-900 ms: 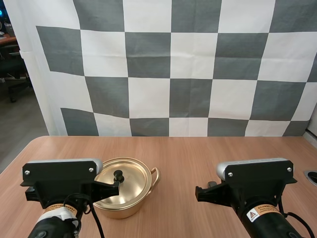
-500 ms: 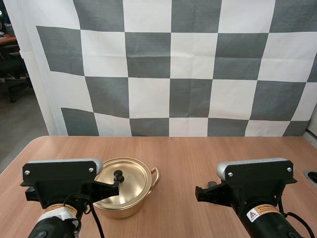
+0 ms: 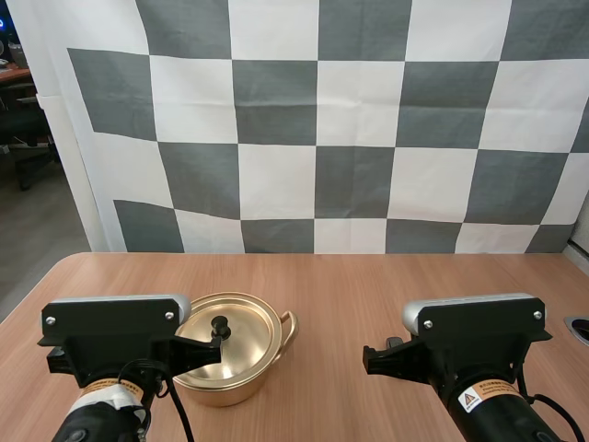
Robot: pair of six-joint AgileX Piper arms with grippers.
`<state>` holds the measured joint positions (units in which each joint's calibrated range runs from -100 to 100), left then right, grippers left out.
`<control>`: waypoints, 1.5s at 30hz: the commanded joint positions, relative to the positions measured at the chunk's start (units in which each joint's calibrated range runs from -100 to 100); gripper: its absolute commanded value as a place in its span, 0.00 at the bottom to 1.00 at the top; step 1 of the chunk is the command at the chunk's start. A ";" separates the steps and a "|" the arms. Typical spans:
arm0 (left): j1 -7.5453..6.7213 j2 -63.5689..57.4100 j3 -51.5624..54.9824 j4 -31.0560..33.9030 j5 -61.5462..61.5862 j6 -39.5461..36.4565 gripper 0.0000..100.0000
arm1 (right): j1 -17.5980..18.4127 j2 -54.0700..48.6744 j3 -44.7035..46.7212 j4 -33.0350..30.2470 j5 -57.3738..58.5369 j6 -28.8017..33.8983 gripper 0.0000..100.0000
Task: Open the pot, put the car inside, and close it
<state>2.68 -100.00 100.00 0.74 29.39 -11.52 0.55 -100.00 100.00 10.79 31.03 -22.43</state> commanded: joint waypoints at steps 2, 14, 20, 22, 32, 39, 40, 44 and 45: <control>-0.01 0.00 0.00 -0.02 0.02 0.04 0.00 | -0.05 0.00 0.00 0.03 0.13 0.01 0.00; -0.01 0.00 0.00 -0.02 0.02 0.04 0.00 | -0.05 0.00 0.00 0.03 0.13 0.01 0.00; -0.01 0.00 0.00 -0.02 0.02 0.04 0.00 | -0.05 0.00 0.00 0.03 0.13 0.01 0.00; -0.01 0.00 0.00 -0.02 0.02 0.04 0.00 | -0.05 0.00 0.00 0.03 0.13 0.01 0.00; -0.01 0.00 0.00 -0.02 0.02 0.04 0.00 | -0.05 0.00 0.00 0.03 0.13 0.01 0.00; -0.01 0.00 0.00 -0.03 -17.12 0.04 0.00 | -0.05 0.00 0.00 -1.41 -1.08 0.01 0.00; -0.01 0.00 0.00 -0.03 -23.42 0.04 0.00 | -0.05 0.00 0.00 -1.74 -3.48 0.01 0.00; -0.01 0.00 0.00 0.94 -38.80 0.59 0.00 | -0.05 0.00 0.00 -1.86 -15.67 0.01 0.00; -0.01 0.00 0.00 1.60 -38.85 1.72 0.00 | -0.05 0.00 0.00 -2.20 -17.73 -0.12 0.00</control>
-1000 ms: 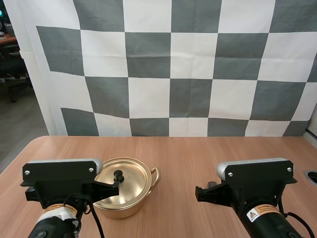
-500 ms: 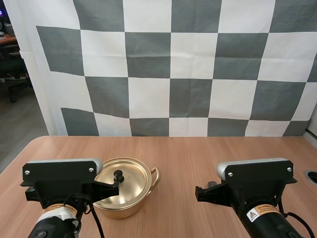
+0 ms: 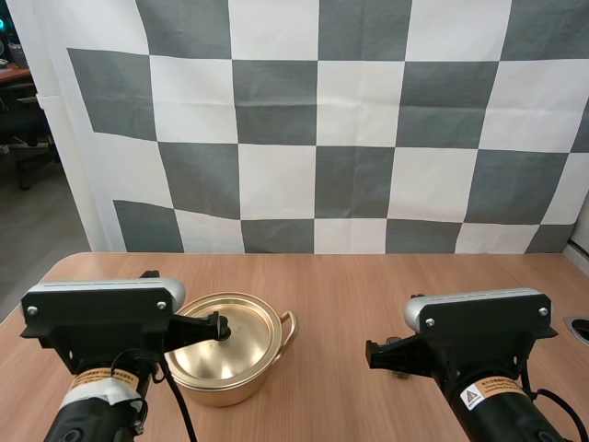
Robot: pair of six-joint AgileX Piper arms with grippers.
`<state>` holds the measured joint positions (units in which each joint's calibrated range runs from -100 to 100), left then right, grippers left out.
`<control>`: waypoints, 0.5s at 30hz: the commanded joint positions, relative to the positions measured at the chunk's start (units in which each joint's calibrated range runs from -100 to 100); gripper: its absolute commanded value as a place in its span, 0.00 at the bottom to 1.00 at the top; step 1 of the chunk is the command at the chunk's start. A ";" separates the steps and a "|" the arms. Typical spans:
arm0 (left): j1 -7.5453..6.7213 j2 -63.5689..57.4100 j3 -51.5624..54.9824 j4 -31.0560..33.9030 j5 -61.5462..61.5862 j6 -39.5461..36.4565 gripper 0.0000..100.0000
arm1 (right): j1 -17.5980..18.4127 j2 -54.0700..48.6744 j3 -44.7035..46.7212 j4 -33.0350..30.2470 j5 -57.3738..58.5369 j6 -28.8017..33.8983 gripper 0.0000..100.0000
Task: Open the pot, put the car inside, and close it
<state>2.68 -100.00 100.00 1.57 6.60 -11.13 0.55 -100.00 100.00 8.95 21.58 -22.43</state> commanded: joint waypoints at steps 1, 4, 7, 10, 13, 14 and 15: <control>-0.01 0.00 0.00 1.22 -16.06 2.66 0.00 | -0.05 0.00 0.00 -1.20 -9.36 -0.12 0.00; -0.01 0.00 0.00 2.23 -16.28 7.14 0.00 | -0.05 0.00 0.00 -2.97 -9.97 -0.12 0.00; -0.01 0.00 0.00 2.23 -16.28 11.74 0.00 | -0.05 0.00 0.00 -8.47 -11.95 -0.12 0.00; -0.01 0.00 0.00 2.23 -16.28 14.27 0.00 | -0.05 0.00 0.00 -10.19 -13.74 -0.12 0.00; -0.01 0.00 0.00 2.23 -16.28 14.27 0.00 | -0.05 0.00 0.00 -10.19 -13.74 -0.12 0.00; -0.01 0.00 0.00 2.23 -16.28 14.27 0.00 | -0.05 0.00 0.00 -10.19 -13.74 -0.12 0.00; -0.01 0.00 0.00 2.23 -16.28 14.27 0.00 | -0.05 0.00 0.00 -10.19 -13.74 -0.12 0.00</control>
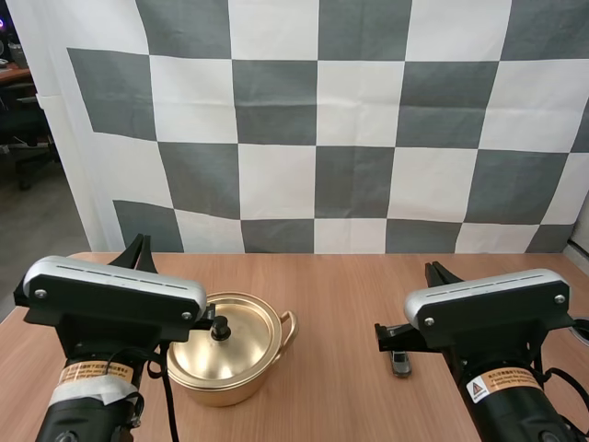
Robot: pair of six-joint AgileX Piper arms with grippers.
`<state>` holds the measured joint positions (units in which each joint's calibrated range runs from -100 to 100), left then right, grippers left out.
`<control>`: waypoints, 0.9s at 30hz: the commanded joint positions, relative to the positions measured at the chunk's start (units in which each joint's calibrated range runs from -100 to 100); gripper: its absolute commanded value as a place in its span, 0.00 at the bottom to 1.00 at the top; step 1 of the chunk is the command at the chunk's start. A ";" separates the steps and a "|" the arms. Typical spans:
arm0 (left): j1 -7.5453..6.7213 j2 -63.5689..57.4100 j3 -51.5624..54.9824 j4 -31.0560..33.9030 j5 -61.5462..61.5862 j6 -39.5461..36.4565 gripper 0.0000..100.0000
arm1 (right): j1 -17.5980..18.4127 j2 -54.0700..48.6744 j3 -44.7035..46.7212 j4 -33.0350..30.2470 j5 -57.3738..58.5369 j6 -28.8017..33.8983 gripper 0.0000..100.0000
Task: Open the pot, put the car inside, and close it
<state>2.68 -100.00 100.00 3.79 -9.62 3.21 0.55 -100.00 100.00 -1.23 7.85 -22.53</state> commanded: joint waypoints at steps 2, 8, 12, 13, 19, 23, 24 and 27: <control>-0.01 0.00 0.00 0.01 -0.06 -0.08 0.00 | -0.05 0.00 0.00 0.25 0.03 -0.02 0.00; -0.01 0.00 0.00 0.01 -0.66 -0.06 0.00 | -0.05 0.00 0.00 0.23 0.03 0.07 0.00; -0.01 0.00 0.00 0.01 -0.66 -0.06 0.00 | -0.05 0.00 0.00 0.60 0.03 0.15 0.00; -0.01 0.00 0.00 0.01 -0.66 -0.06 0.00 | -0.05 0.00 0.00 0.73 0.03 0.15 0.00; -0.01 0.00 0.00 0.01 0.18 -0.06 0.00 | -0.05 0.00 0.00 0.84 0.03 0.15 0.00; -0.01 0.00 0.00 0.01 2.14 -0.15 0.00 | -0.05 0.00 0.00 0.84 0.03 0.15 0.00; -0.01 0.00 0.00 0.01 1.88 -0.15 0.00 | -0.05 0.00 0.00 0.86 0.03 0.15 0.00; -0.01 0.00 0.00 0.01 1.76 -0.15 0.00 | -0.05 0.00 0.00 0.86 0.03 0.15 0.00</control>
<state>2.68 -100.00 100.00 3.79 -7.81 3.01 0.55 -100.00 100.00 -0.41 7.85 -22.41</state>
